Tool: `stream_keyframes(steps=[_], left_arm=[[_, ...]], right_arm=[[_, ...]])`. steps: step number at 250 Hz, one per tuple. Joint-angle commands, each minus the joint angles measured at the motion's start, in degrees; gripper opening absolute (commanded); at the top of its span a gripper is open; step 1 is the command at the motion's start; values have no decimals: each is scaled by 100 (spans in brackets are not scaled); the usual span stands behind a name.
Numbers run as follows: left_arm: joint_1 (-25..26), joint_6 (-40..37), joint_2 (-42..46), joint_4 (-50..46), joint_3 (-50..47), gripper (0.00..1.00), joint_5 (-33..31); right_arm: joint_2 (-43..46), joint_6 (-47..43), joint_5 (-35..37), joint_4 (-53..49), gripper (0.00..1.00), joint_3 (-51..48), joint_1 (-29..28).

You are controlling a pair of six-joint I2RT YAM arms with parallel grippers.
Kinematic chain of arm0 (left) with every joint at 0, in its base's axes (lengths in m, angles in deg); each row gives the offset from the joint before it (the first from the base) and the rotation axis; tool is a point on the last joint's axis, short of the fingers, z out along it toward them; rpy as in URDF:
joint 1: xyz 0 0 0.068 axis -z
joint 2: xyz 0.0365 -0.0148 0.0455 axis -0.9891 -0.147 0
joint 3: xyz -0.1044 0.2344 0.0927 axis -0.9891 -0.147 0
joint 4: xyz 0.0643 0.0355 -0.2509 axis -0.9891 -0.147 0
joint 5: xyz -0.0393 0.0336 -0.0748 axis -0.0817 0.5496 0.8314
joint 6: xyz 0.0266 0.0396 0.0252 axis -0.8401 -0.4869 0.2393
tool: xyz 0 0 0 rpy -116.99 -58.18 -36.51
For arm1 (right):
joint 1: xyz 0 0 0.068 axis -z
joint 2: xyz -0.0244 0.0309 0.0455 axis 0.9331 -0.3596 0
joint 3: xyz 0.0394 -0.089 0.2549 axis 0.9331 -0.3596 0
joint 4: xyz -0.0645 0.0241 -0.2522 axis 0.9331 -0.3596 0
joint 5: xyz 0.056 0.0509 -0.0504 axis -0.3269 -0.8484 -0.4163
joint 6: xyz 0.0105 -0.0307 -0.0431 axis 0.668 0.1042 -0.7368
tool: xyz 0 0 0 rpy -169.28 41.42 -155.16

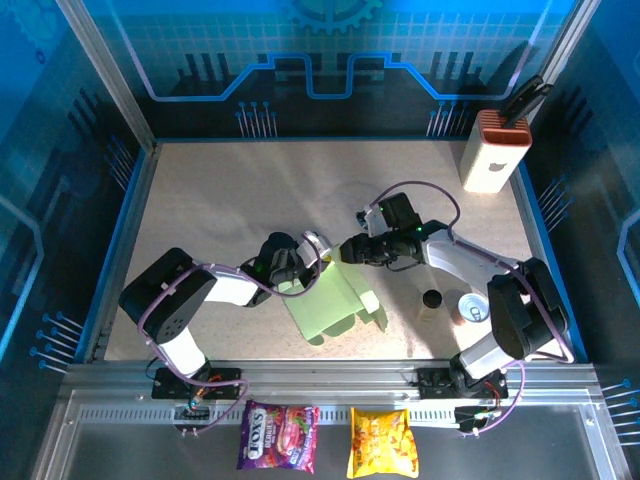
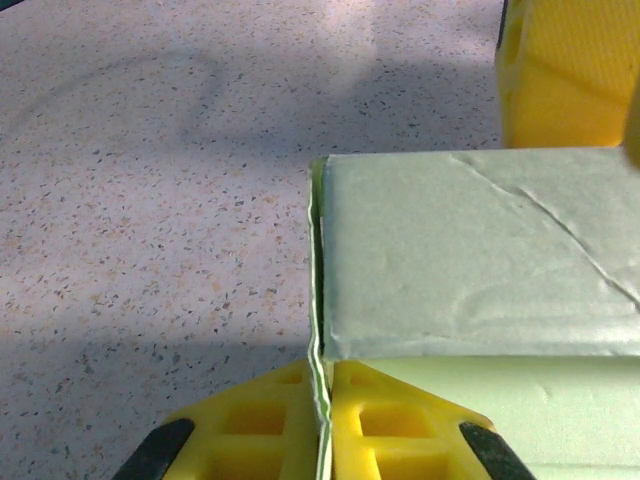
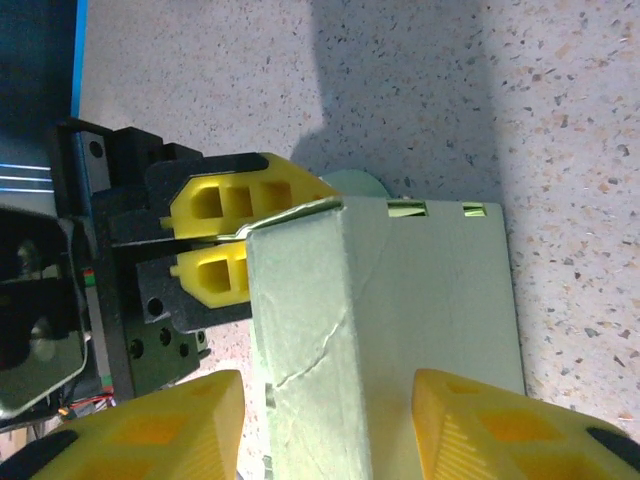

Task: Fold the paper box

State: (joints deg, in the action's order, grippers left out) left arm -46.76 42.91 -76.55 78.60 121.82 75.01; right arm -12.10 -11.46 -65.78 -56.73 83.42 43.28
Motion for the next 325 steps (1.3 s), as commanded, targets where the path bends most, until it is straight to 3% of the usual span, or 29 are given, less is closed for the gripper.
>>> stream_keyframes(steps=[1,69,153,226,325], left_arm=[[37,-201,-94,30,-28,10,74],[32,-166,-83,23,-20,11,99],[37,81,90,-207,-2,18,203],[37,326,615,-845,-74,32,275],[40,522,1191,-1371,-416,39,694]], right_arm=[[161,-384,-375,-300,48,31,188],[-134,-512,-603,-173,37,-116,192],[-245,-447,-397,-167,25,-93,119],[-199,-707,135,-550,24,74,-63],[-201,-684,338,-587,24,139,-159]])
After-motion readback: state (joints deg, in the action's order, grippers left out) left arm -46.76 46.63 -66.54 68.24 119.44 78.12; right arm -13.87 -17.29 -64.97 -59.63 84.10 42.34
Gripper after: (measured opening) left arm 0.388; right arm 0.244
